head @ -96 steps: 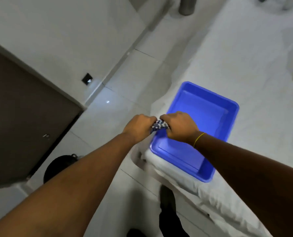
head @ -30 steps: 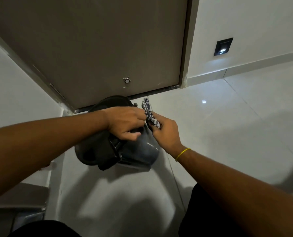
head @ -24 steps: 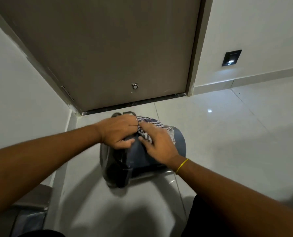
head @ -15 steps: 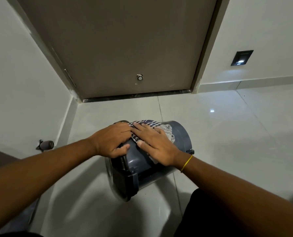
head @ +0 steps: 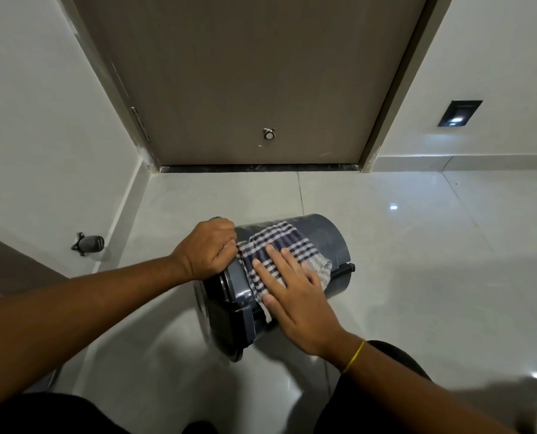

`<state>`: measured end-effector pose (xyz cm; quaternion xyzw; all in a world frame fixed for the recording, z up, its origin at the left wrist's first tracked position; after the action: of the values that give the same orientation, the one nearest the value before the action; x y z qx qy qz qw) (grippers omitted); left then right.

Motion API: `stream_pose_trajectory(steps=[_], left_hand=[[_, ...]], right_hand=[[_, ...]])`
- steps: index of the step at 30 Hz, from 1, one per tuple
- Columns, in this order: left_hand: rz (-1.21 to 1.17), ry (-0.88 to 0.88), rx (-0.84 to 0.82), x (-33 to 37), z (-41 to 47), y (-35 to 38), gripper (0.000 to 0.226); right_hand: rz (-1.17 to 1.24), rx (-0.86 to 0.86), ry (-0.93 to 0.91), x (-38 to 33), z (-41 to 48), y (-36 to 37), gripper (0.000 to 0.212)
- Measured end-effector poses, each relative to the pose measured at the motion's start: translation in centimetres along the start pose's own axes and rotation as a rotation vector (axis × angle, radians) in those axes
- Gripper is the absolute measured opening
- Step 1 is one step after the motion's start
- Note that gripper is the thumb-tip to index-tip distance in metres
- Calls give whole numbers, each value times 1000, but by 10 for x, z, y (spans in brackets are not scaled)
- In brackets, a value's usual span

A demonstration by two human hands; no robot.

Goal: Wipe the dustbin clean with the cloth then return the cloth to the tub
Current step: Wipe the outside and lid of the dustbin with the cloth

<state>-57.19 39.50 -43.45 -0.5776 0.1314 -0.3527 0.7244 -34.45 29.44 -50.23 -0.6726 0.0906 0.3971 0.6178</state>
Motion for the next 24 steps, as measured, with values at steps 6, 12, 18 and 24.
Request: stream_pose_trajectory(steps=[6, 12, 18, 24], left_hand=[[46, 33, -24, 6, -1, 2, 36], [81, 80, -22, 11, 0, 1, 30], [115, 95, -43, 3, -2, -1, 30], [174, 203, -120, -3, -6, -5, 25]], right_hand=[[99, 173, 127, 29, 10, -4, 55], [158, 371, 438, 78, 39, -40, 59], [116, 287, 391, 50, 58, -31, 68], [-1, 93, 14, -25, 56, 23, 57]])
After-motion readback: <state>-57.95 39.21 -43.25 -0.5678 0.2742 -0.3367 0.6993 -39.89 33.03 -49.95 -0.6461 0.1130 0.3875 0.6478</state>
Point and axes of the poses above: each hand's wrist, its own z-axis towards the middle knuckle, its own y-axis out of the palm, x = y × z, the point moved 1 cm from there along z, towards the middle knuckle, and after that the axes turned 14 degrees about z, right-handed, at the moved point
